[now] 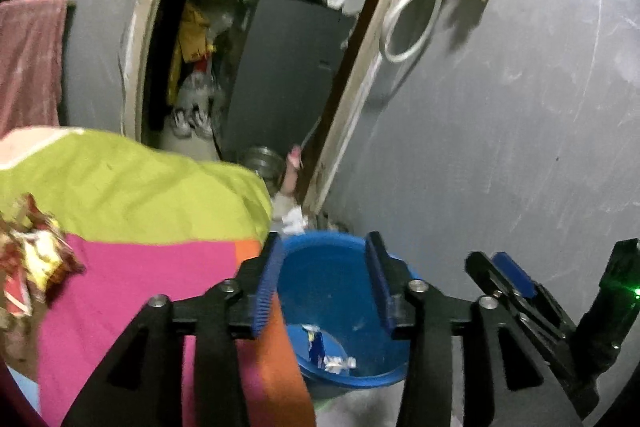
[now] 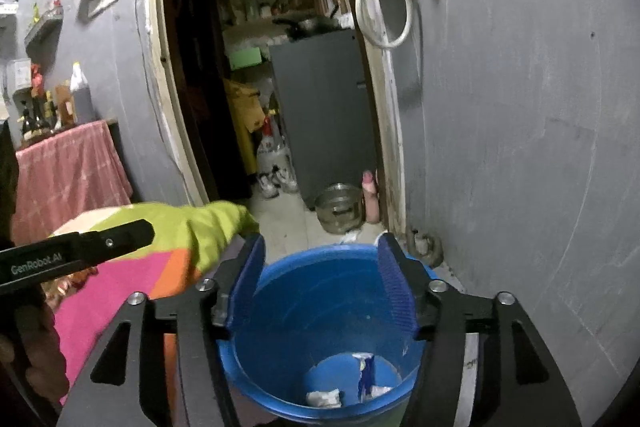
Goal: Collect trash
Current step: 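Move both tools back over the remaining trash on the bed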
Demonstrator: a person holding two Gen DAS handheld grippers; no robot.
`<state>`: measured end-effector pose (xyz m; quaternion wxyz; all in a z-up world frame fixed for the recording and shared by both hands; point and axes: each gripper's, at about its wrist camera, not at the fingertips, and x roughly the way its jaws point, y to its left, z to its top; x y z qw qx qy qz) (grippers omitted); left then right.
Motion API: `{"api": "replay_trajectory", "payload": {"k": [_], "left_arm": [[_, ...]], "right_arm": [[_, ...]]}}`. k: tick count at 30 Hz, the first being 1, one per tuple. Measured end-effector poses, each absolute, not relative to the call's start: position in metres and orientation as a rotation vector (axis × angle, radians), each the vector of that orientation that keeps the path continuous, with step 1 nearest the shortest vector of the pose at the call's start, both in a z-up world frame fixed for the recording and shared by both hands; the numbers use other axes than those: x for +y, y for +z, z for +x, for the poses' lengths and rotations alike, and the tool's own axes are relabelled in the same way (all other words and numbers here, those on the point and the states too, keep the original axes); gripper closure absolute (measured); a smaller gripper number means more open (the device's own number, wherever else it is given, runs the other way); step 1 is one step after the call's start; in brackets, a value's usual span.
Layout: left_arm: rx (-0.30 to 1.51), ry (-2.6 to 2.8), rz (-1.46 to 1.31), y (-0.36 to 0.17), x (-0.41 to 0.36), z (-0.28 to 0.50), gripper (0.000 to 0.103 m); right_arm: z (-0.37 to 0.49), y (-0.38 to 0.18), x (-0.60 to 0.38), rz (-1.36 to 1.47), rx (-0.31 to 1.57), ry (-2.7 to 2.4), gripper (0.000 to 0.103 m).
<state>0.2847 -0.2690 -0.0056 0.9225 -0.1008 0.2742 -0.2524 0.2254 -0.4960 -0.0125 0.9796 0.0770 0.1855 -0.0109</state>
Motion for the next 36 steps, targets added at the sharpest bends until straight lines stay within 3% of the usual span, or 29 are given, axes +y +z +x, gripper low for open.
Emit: {"api": "replay_trajectory", "payload": {"k": [4, 9, 13, 16, 25, 36], "left_arm": [[0.478, -0.494, -0.223, 0.018, -0.242, 0.27, 0.052], [0.374, -0.458, -0.232, 0.047, -0.203, 0.25, 0.027], [0.292, -0.422, -0.213, 0.066, -0.173, 0.232, 0.022], [0.243, -0.383, -0.224, 0.077, -0.144, 0.217, 0.005], [0.164, -0.29, -0.221, 0.086, -0.07, 0.182, 0.003], [0.155, -0.172, -0.164, 0.061, -0.011, 0.151, 0.002]], "right_arm": [[0.208, 0.017, -0.48, 0.127, 0.293, -0.012, 0.028], [0.188, 0.051, -0.457, 0.117, 0.198, 0.006, 0.016], [0.175, 0.071, -0.434, 0.113, 0.137, 0.028, 0.003], [0.165, 0.084, -0.413, 0.095, 0.089, 0.051, 0.0], [0.142, 0.103, -0.348, 0.071, -0.014, 0.114, 0.0], [0.134, 0.086, -0.269, -0.006, -0.037, 0.228, 0.0]]}}
